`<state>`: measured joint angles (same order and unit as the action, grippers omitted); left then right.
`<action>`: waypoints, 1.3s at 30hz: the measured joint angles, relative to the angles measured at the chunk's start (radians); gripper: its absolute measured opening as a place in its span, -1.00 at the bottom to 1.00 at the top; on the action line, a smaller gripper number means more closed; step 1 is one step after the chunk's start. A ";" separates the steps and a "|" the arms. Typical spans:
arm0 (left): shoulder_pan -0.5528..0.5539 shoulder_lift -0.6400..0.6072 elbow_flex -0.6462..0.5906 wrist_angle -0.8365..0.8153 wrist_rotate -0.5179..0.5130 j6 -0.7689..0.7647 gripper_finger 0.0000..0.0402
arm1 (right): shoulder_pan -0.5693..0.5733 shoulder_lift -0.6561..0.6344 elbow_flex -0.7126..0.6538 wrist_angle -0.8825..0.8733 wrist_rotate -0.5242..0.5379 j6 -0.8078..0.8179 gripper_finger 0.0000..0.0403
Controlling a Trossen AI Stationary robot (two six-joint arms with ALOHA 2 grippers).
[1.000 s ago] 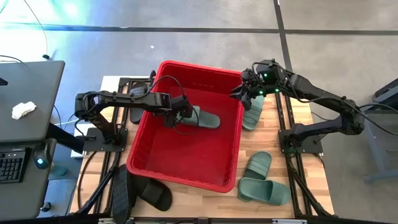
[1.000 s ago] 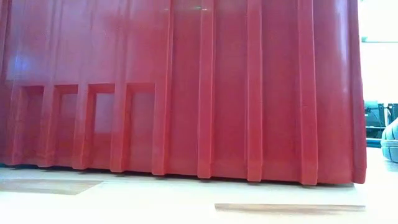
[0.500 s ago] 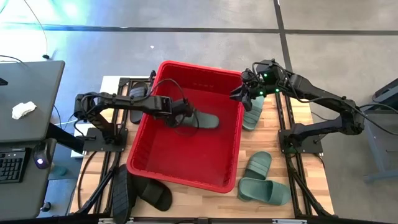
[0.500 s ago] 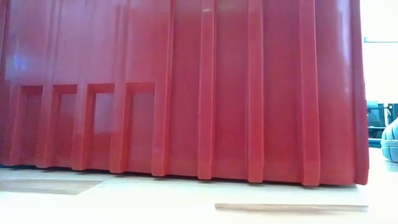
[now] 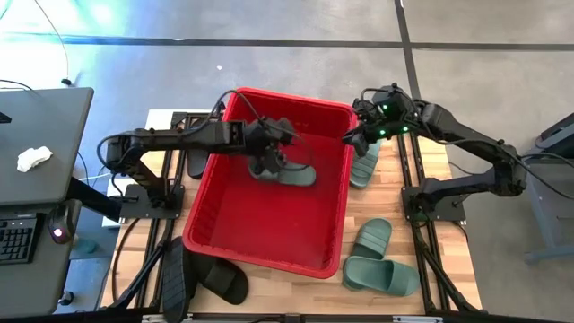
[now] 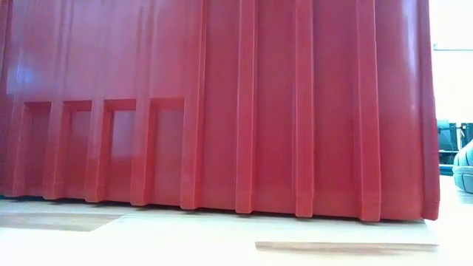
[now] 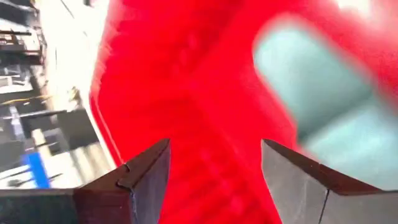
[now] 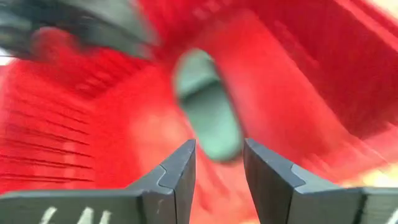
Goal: Pick and place slides into bin
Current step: Put the green slide into the red container
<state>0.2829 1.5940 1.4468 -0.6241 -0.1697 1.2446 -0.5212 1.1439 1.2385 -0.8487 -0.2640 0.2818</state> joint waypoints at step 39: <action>-0.002 0.002 0.147 -0.107 0.717 -0.283 0.16 | -0.383 0.022 -0.516 0.052 0.056 0.038 -0.39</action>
<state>0.2813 1.5959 1.5940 -0.7311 0.5472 0.9612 -0.9039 1.1660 0.7226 -0.7964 -0.2081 0.3200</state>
